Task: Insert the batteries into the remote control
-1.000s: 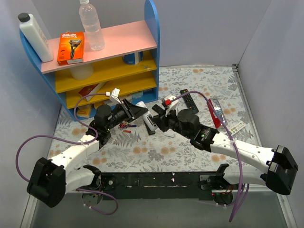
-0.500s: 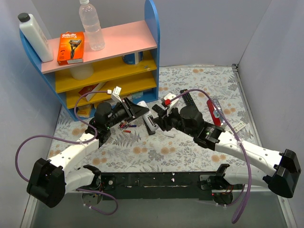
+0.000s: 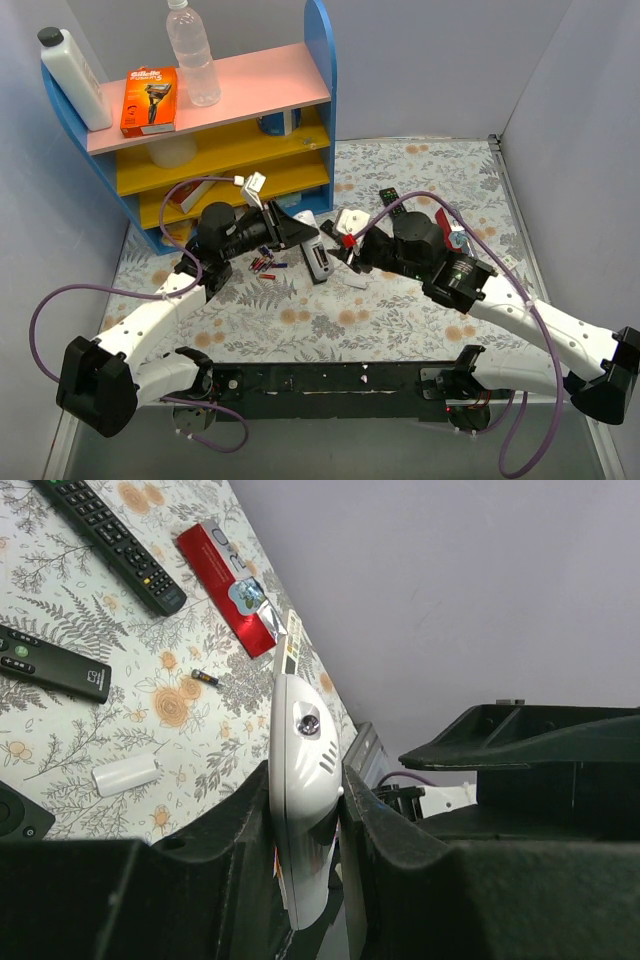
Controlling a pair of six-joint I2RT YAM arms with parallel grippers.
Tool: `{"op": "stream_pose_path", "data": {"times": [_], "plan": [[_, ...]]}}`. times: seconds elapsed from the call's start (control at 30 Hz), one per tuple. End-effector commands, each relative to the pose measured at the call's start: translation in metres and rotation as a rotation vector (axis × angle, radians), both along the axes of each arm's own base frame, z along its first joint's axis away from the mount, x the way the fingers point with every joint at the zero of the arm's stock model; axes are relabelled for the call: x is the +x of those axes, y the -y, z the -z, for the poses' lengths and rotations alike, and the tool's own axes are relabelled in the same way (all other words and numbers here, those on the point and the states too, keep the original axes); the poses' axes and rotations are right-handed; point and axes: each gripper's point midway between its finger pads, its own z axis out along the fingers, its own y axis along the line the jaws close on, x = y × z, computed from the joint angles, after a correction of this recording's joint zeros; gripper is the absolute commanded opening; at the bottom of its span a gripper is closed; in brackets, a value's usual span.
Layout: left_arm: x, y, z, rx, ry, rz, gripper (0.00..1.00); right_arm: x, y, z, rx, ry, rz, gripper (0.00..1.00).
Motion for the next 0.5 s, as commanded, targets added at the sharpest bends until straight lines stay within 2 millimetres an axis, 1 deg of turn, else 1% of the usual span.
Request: {"op": "stream_pose_path", "data": {"times": [0.0,0.07,0.1,0.17,0.2,0.27,0.4,0.47], "plan": [[-0.011,0.003,-0.023,0.019,0.088,0.076,0.00,-0.011,-0.003,-0.030,-0.024,0.136,-0.132,0.43],[-0.011,0.004,-0.024,0.028,0.099,0.087,0.00,-0.015,-0.005,-0.030,-0.037,0.134,-0.163,0.42],[-0.012,0.004,-0.027,0.031,0.104,0.093,0.00,-0.016,-0.007,-0.034,-0.037,0.135,-0.177,0.41],[-0.013,0.004,-0.028,0.038,0.118,0.103,0.00,-0.021,-0.008,-0.033,-0.052,0.128,-0.208,0.40],[-0.013,0.004,-0.029,0.040,0.119,0.105,0.00,-0.024,-0.012,-0.037,-0.047,0.126,-0.234,0.39],[-0.013,0.004,-0.030,0.042,0.124,0.108,0.00,-0.026,-0.013,-0.034,-0.060,0.117,-0.255,0.37],[-0.015,0.006,-0.032,0.041,0.128,0.127,0.00,-0.025,-0.016,-0.029,-0.075,0.109,-0.262,0.33],[-0.016,0.006,-0.032,0.042,0.132,0.135,0.00,-0.024,-0.017,-0.030,-0.072,0.111,-0.260,0.31]]}}
